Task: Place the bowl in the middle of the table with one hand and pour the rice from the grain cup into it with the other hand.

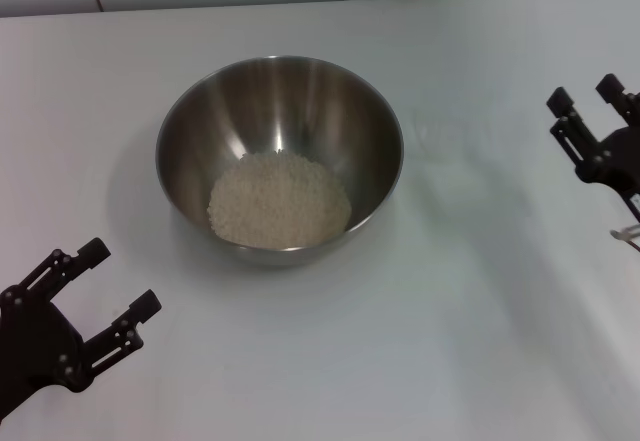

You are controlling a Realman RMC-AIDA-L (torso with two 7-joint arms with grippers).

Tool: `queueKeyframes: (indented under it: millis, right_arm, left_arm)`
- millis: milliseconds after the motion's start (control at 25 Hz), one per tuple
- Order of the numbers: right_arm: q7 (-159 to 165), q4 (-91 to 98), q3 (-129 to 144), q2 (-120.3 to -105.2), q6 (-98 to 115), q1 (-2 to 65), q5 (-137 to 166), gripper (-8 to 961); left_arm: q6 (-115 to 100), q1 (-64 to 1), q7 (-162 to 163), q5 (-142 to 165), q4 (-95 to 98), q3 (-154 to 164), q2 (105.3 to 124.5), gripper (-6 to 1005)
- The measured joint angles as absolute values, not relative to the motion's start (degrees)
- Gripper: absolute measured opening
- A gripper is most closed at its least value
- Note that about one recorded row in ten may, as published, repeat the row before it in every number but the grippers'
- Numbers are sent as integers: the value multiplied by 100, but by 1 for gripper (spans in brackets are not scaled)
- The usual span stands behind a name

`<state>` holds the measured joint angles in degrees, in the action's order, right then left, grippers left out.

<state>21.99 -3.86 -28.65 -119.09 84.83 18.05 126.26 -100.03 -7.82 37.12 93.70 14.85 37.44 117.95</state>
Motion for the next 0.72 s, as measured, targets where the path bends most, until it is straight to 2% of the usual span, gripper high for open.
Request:
queueKeyframes:
  millis: [440, 720]
  right_arm:
    - [2987, 244, -2723, -11908, 9430, 1834, 13171, 647]
    - [3080, 776, -1426, -11871, 9481, 2039, 13319, 647]
  left_arm:
    - [-10002, -782, 3700, 9369, 1498, 3795, 11795, 816]
    - [-9999, -782, 3694, 9369, 1513, 3808, 11766, 816]
